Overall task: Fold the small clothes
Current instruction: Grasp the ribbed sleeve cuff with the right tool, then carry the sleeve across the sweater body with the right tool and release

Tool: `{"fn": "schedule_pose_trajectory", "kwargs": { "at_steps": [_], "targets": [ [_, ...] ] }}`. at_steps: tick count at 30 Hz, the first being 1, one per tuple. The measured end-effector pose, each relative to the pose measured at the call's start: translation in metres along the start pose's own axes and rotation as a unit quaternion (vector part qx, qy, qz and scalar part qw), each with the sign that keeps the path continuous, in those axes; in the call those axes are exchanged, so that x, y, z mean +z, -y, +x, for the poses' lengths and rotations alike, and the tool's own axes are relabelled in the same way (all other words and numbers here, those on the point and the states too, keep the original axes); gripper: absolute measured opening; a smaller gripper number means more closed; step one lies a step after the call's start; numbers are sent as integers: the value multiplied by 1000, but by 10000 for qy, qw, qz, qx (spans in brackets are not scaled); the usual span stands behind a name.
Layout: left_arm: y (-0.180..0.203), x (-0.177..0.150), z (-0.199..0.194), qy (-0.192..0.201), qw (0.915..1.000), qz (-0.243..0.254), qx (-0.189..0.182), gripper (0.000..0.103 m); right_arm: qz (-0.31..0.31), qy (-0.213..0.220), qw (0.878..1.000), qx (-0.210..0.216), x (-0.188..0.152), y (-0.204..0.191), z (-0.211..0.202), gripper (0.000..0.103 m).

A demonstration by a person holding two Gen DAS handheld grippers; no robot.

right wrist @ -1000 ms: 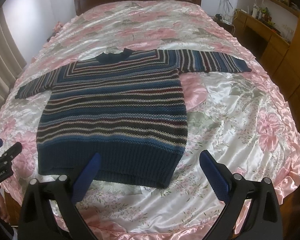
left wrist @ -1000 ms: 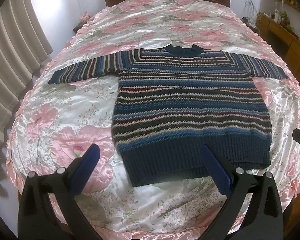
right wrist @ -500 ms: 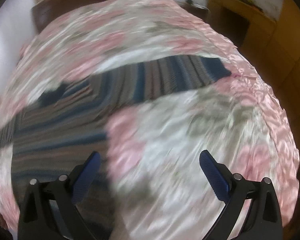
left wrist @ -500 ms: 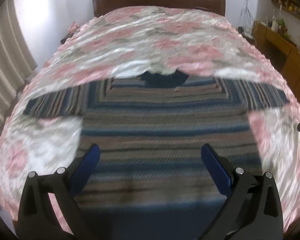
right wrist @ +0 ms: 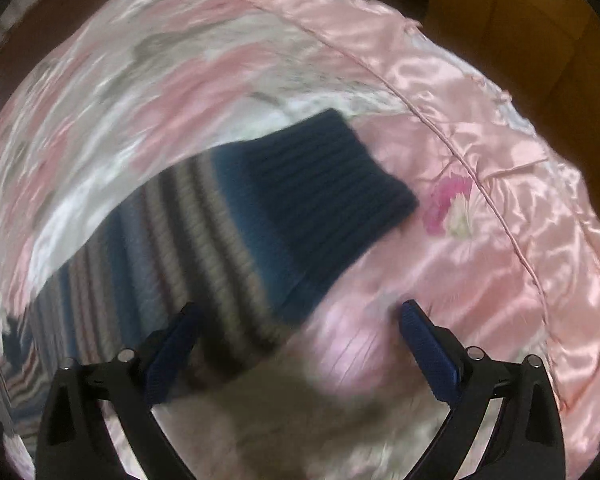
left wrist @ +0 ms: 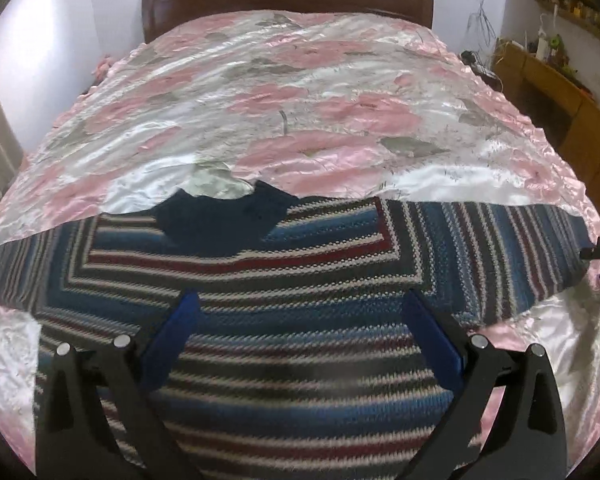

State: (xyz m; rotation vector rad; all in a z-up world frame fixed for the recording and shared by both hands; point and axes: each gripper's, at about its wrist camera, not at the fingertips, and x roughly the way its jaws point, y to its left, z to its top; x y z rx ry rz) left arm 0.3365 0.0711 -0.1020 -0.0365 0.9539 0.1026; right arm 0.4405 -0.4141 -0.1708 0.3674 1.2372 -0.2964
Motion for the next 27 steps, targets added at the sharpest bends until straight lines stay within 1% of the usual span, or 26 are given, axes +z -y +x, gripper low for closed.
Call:
{"fn": "schedule_pose_trajectory", "kwargs": {
  "at_steps": [3, 4, 6, 7, 8, 9, 10, 11, 14, 16, 17, 18, 19, 21, 22, 24, 25, 27],
  "targets": [
    [1, -4, 17, -33, 9999, 63, 79, 100, 155, 69, 9998, 111, 13, 12, 11, 93],
    [0, -5, 20, -39, 9999, 74, 121, 100, 192, 95, 9997, 117, 18, 13, 14, 89],
    [-6, -8, 28, -78, 9997, 53, 206, 100, 237, 207, 9994, 112, 23, 13, 15, 74],
    [-11, -8, 32, -122, 9996, 14, 246, 100, 265, 283, 9992, 93, 24, 12, 14, 56],
    [-15, -9, 36, -163, 9995, -27, 278, 100, 275, 300, 9991, 148, 26, 9, 15, 40],
    [-22, -9, 39, -216, 9993, -65, 302, 100, 260, 328, 9989, 200, 25, 7, 13, 30],
    [-28, -9, 41, -260, 9991, -98, 329, 100, 233, 345, 9987, 305, 26, 4, 12, 15],
    [-34, -10, 40, -265, 9990, -126, 351, 100, 225, 382, 9981, 425, 26, 1, 7, 11],
    [-57, -12, 33, -182, 9983, -172, 526, 100, 79, 742, 9945, 738, 19, -8, -22, 10],
    [-75, -14, 28, -160, 9978, -256, 593, 100, 31, 917, 9928, 771, 16, -10, -38, 9],
    [-81, -15, 27, -164, 9976, -292, 610, 100, 68, 972, 9925, 739, 16, -7, -43, 9],
    [-90, -17, 25, -170, 9972, -338, 639, 100, 102, 970, 9934, 605, 17, -6, -44, 9],
    [-95, -19, 25, -174, 9969, -365, 668, 100, 102, 884, 9953, 387, 18, -6, -39, 9],
    [-109, -23, 28, -291, 9956, -459, 762, 100, 181, 702, 9972, 177, 17, -8, -28, 9],
    [-114, -24, 29, -328, 9953, -493, 763, 100, 198, 702, 9972, 136, 12, -8, -28, 9],
    [-126, -28, 31, -427, 9946, -619, 719, 100, 66, 842, 9964, 117, 2, -18, -35, 9],
    [-132, -28, 31, -471, 9942, -664, 699, 100, -130, 976, 9950, 151, -3, -35, -42, 9],
    [-141, -29, 29, -474, 9942, -674, 690, 100, -409, 1104, 9928, 240, -15, -58, -57, 9]
  ]
}}
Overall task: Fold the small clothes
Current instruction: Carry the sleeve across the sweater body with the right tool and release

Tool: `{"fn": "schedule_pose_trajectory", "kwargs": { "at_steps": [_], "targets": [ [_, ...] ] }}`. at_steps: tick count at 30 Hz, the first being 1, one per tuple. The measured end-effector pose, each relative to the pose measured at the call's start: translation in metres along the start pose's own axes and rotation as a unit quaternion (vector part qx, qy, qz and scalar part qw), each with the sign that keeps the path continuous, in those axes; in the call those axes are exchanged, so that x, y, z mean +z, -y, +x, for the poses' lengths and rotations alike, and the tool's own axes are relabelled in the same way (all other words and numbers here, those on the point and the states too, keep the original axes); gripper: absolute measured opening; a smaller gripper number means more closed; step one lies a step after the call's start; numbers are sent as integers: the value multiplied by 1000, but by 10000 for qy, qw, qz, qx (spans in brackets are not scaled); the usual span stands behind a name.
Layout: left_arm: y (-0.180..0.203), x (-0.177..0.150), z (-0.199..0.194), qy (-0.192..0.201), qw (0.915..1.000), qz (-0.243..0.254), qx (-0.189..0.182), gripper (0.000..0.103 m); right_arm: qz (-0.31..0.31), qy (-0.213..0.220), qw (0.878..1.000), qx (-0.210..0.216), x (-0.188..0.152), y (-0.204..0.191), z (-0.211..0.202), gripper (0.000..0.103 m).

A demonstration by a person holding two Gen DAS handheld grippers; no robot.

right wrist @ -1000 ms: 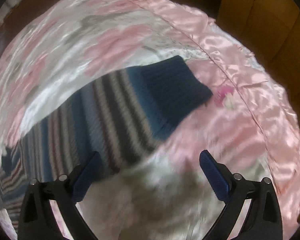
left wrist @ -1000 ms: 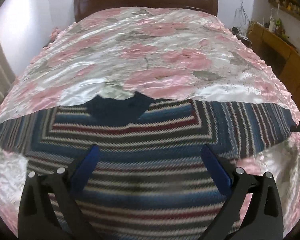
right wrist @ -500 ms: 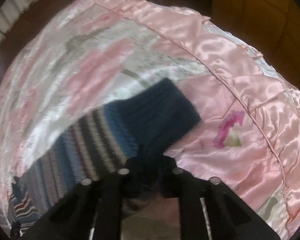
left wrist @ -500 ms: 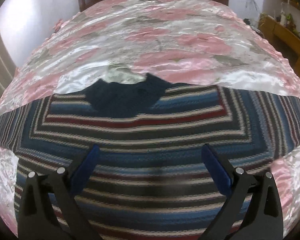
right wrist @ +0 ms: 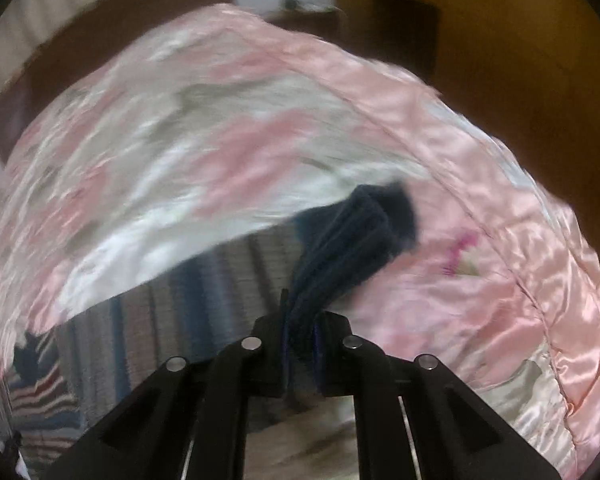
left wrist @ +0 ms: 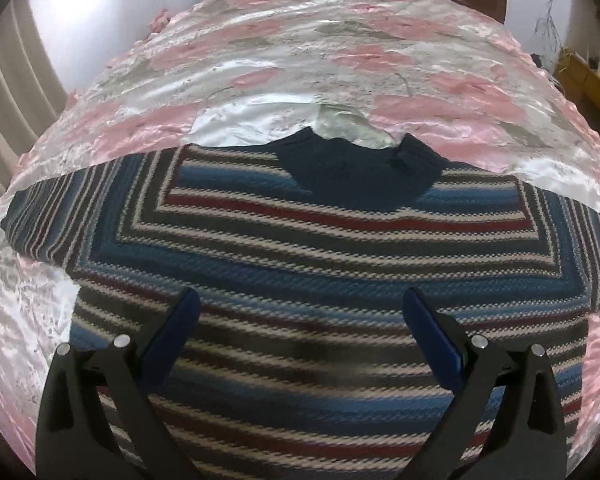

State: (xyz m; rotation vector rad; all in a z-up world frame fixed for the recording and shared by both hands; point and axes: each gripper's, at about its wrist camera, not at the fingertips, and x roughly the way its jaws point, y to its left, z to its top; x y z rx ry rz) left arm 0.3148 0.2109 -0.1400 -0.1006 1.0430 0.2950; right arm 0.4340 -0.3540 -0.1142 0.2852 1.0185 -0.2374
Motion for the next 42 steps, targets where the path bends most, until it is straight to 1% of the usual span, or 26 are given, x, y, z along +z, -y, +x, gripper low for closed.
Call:
{"fn": "schedule_pose_trajectory", "kwargs": {
  "at_steps": [2, 4, 6, 7, 10, 13, 16, 17, 18, 19, 20, 22, 24, 25, 26, 27, 28, 29, 31, 32, 33, 35, 37, 39, 41, 42],
  "targets": [
    [-10, 1, -3, 48, 10000, 13, 45, 100, -354, 90, 9992, 183, -6, -39, -14, 9],
    [-18, 3, -6, 82, 10000, -4, 47, 100, -890, 161, 9954, 304, -17, -92, -27, 9],
    [-28, 5, -8, 105, 9999, -57, 33, 100, -1243, 118, 9906, 553, -30, -133, -34, 9],
    [-32, 5, -8, 101, 9999, -74, 33, 100, -1464, 46, 9861, 782, -41, -164, -35, 9],
    [-47, 5, -8, 50, 9999, -152, 20, 100, -1873, -139, 9751, 1182, -68, -228, -31, 9],
    [-59, 4, -7, 37, 9997, -216, 47, 100, -2074, -455, 9624, 1695, -104, -285, -22, 9],
    [-68, 3, -5, -2, 9996, -292, 18, 100, -2384, -648, 9519, 1815, -139, -334, -8, 9],
    [-70, 2, -4, -10, 9995, -304, 11, 100, -2432, -722, 9492, 1861, -146, -342, -2, 9],
    [-70, 2, -3, -9, 9996, -285, 7, 100, -2537, -874, 9440, 1917, -156, -354, 6, 10],
    [-69, 2, -3, -5, 9997, -260, 11, 100, -2592, -965, 9407, 1965, -164, -359, 10, 17],
    [-68, 2, -2, -11, 9998, -220, 18, 100, -2619, -1060, 9376, 2028, -171, -361, 13, 25],
    [-64, 2, 0, -31, 9998, -174, -43, 100, -2630, -1296, 9280, 2298, -183, -358, 13, 34],
    [-57, 2, 0, -61, 9997, -145, -199, 100, -2507, -1268, 9241, 2591, -183, -347, 3, 35],
    [-53, 1, 1, -73, 9994, -130, -304, 100, -2391, -1199, 9231, 2764, -180, -333, -8, 38],
    [-44, 1, 1, -101, 9987, -113, -486, 100, -2299, -1128, 9246, 2820, -177, -321, -15, 43],
    [-38, 0, 1, -121, 9980, -95, -614, 100, -2214, -1037, 9282, 2805, -173, -310, -21, 43],
    [-27, 1, 2, -188, 9962, -60, -852, 100, -2130, -879, 9340, 2730, -166, -292, -30, 43],
    [-17, 1, 4, -241, 9948, -36, -987, 100, -2088, -796, 9371, 2682, -162, -281, -35, 43],
    [2, 2, 9, -373, 9917, -5, -1227, 100, -1990, -692, 9434, 2563, -153, -257, -43, 44],
    [16, 4, 16, -488, 9889, -28, -1403, 100, -1947, -675, 9454, 2524, -149, -246, -45, 44],
    [24, 5, 21, -553, 9877, -35, -1464, 100, -1922, -678, 9467, 2494, -148, -237, -46, 44],
    [44, 7, 40, -846, 9845, -87, -1536, 100, -1929, -681, 9498, 2366, -147, -219, -46, 44],
    [56, 9, 57, -1043, 9815, -154, -1595, 100, -1960, -666, 9531, 2208, -149, -205, -43, 44],
    [68, 9, 74, -1223, 9795, -247, -1584, 100, -1998, -658, 9542, 2128, -152, -196, -40, 44],
    [79, 9, 88, -1395, 9746, -354, -1715, 100, -2007, -627, 9560, 2045, -155, -187, -36, 44],
    [83, 9, 92, -1434, 9741, -381, -1709, 99, -1987, -648, 9566, 2031, -156, -182, -33, 44]
  ]
}}
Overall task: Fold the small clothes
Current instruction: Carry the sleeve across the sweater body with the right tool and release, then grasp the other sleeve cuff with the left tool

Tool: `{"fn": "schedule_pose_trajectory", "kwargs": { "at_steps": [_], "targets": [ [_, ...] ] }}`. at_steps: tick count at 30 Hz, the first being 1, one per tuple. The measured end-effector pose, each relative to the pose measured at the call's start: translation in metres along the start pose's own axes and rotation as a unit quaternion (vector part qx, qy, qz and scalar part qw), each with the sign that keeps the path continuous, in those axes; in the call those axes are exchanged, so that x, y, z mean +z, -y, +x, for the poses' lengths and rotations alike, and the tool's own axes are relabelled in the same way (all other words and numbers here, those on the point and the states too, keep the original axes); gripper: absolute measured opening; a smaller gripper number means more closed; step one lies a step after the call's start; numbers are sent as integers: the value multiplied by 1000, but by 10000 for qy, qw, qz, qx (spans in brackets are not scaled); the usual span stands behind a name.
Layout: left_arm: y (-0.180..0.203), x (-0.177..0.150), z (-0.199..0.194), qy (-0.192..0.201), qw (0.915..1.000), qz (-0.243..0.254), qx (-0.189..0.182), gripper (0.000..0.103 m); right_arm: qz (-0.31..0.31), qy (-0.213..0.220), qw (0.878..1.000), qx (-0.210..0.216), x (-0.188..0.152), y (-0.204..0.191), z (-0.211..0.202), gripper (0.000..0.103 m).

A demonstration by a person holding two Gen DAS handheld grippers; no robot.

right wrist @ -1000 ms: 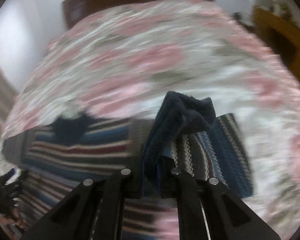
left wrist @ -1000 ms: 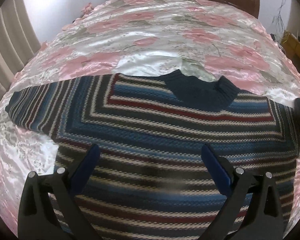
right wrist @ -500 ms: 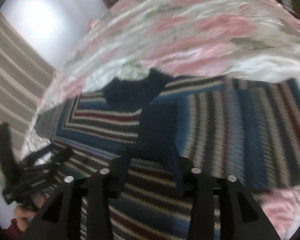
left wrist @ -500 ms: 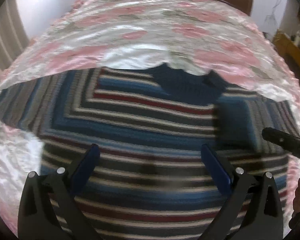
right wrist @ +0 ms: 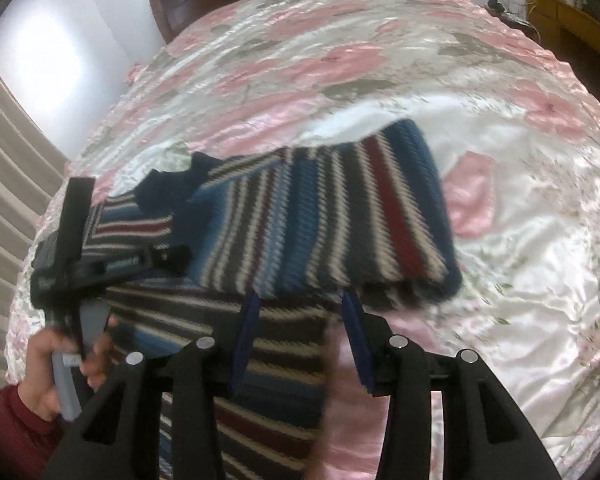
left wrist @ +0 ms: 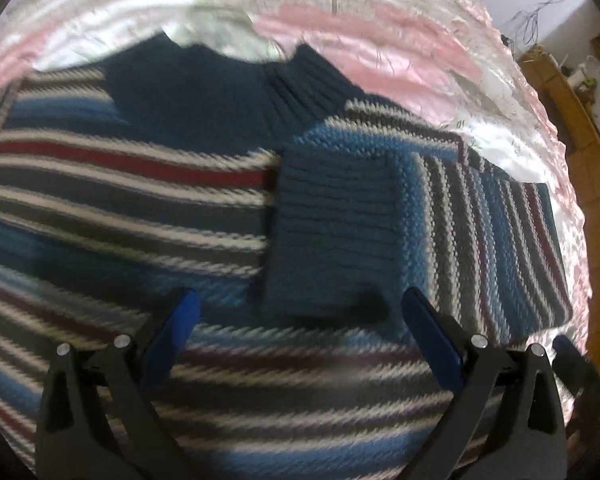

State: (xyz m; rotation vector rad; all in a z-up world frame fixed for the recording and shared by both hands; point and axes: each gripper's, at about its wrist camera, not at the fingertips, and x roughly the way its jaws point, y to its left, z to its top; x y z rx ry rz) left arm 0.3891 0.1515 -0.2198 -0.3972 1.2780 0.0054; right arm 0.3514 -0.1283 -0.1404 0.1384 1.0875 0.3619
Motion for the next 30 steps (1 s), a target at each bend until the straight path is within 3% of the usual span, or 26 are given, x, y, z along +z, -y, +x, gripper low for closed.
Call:
{"fn": "schedule_pose_trajectory", "kwargs": {
  "at_steps": [2, 4, 5, 7, 9, 11, 14, 21, 23, 28, 30],
  "targets": [
    [5, 2, 5, 77, 9999, 44, 147, 95, 41, -20, 10000, -18, -5, 6, 3, 44],
    [11, 4, 4, 187, 9994, 101, 260, 57, 76, -40, 9999, -64, -10, 12, 4, 44],
    [14, 5, 0, 285, 9992, 82, 262, 51, 82, -53, 9999, -70, -11, 14, 5, 44],
    [15, 7, -4, 395, 9989, -12, 256, 24, 129, -64, 9998, -97, -13, 17, 6, 44],
    [8, 10, -12, 559, 9982, -178, 124, 12, 176, -57, 9998, -95, -12, 20, 7, 44],
    [2, 13, -23, 721, 9967, -302, -217, 9, 229, -22, 9997, -86, -11, 21, 5, 44],
    [-10, 16, -53, 1142, 9917, -384, -442, 7, 256, 27, 9997, -41, -8, 19, 4, 44],
    [-68, 29, -114, 1995, 9794, -266, 155, 6, 284, 27, 9995, 103, 2, 11, 7, 47],
    [-91, 36, -116, 1936, 9799, -265, 407, 6, 380, -41, 9991, 178, 8, 9, 15, 58],
    [-120, 41, -82, 1392, 9882, -313, 555, 8, 855, -431, 9952, 216, 24, 11, 52, 61],
    [-127, 35, -70, 1331, 9884, -252, 686, 11, 1006, -639, 9927, 173, 26, 14, 67, 56]
  ]
}}
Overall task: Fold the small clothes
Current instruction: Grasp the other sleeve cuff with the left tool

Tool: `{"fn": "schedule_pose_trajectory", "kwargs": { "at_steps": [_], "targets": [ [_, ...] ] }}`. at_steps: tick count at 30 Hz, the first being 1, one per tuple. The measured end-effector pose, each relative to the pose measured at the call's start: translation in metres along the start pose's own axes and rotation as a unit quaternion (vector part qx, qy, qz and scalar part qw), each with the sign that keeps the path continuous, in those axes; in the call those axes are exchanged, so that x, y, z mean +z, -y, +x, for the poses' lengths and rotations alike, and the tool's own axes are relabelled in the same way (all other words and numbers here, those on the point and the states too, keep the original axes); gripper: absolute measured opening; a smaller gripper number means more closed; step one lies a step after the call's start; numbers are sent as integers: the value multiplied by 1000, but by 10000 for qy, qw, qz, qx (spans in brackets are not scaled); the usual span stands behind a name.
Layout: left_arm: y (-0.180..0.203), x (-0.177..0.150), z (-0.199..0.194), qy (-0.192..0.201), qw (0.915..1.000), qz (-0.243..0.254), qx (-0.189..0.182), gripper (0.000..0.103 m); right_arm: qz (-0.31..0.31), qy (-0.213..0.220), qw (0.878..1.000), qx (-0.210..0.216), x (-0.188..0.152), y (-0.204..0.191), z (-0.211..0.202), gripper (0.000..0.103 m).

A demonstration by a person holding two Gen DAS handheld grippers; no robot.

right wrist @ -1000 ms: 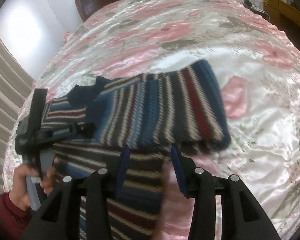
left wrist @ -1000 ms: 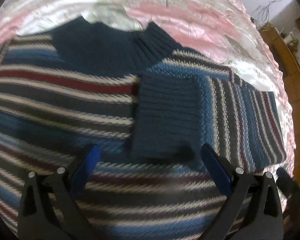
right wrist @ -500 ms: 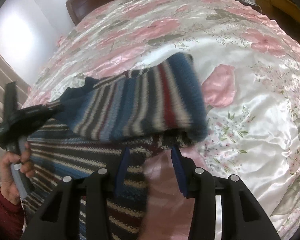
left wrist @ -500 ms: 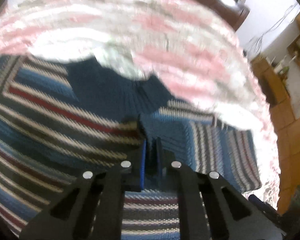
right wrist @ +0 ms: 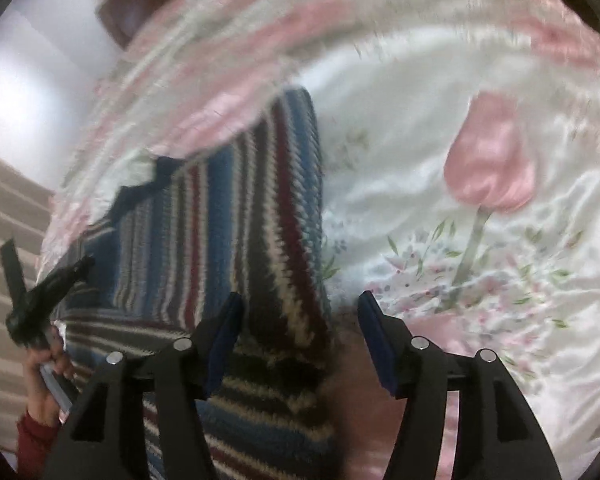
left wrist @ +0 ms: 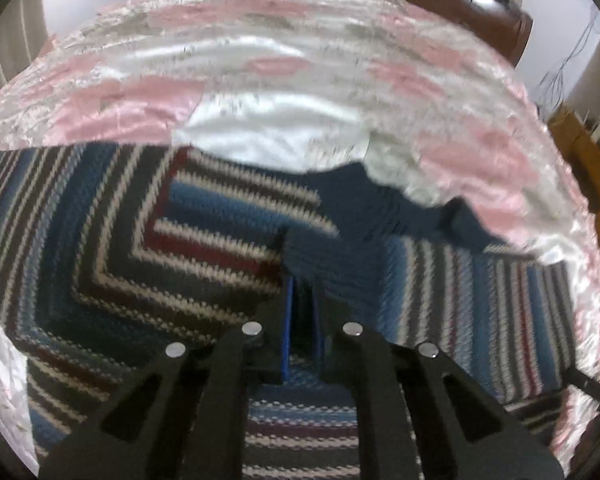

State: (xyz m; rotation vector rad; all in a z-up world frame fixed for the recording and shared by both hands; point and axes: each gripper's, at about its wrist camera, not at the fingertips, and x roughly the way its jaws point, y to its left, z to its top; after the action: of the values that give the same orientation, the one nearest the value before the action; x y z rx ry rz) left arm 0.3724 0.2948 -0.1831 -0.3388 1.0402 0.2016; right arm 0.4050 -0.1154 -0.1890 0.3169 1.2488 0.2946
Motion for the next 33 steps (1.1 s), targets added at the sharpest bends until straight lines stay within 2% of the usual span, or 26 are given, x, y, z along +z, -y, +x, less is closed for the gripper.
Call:
{"fn": "schedule_pose_trajectory", "kwargs": {
  "at_steps": [1, 2, 4, 6, 7, 9, 11, 13, 15, 17, 19, 21, 25, 28, 30, 32, 33],
  "targets": [
    [-2, -4, 3, 3, 10000, 40, 86, 16, 36, -78, 10000, 36, 1, 1, 6, 41],
    [-3, -7, 7, -42, 9999, 83, 141, 19, 21, -183, 9998, 38, 0, 2, 12, 37],
    [-8, -15, 14, -170, 9996, 149, 162, 25, -10, -197, 9998, -40, -3, 5, 16, 33],
    [-15, -18, 13, -181, 9995, 202, 130, 27, 39, -229, 9997, -30, -6, 8, 20, 32],
    [-15, -18, 10, -204, 9994, 249, 132, 31, 25, -242, 9997, -44, -6, 9, 22, 32],
    [-18, -16, 1, -214, 9993, 218, 234, 35, 0, -208, 9998, -14, -5, 7, 19, 36],
    [-20, -16, -14, -116, 9996, 179, 179, 42, -51, -43, 9999, -137, -6, 2, 2, 45],
    [-12, -16, -34, 89, 9994, 326, 122, 56, -352, 326, 9983, -322, -9, -15, -19, 46],
    [4, -18, -51, 247, 9982, 545, -23, 61, -564, 448, 9971, -262, -11, -30, -29, 46],
    [21, -21, -54, 170, 9971, 697, -235, 62, -719, 385, 9966, -77, -12, -48, -26, 46],
    [37, -24, -45, 5, 9960, 834, -335, 62, -845, 237, 9960, -150, -12, -59, -13, 46],
    [44, -29, -30, -170, 9957, 881, -215, 62, -822, 94, 9960, -340, -13, -59, 4, 46],
    [36, -39, 14, -721, 9943, 785, -20, 61, -671, -6, 9971, -355, -15, -49, 25, 45],
    [32, -40, 14, -668, 9944, 807, -144, 61, -634, 19, 9973, -382, -15, -56, 22, 50],
    [25, -37, -2, -630, 9948, 733, -311, 62, -742, 71, 9964, -407, -18, -67, 14, 55],
    [8, -33, -23, -494, 9954, 683, -448, 70, -924, 163, 9949, -372, -21, -83, 4, 60],
    [-6, -31, -34, -410, 9962, 657, -396, 74, -979, 169, 9945, -340, -22, -90, 1, 61]
  ]
}}
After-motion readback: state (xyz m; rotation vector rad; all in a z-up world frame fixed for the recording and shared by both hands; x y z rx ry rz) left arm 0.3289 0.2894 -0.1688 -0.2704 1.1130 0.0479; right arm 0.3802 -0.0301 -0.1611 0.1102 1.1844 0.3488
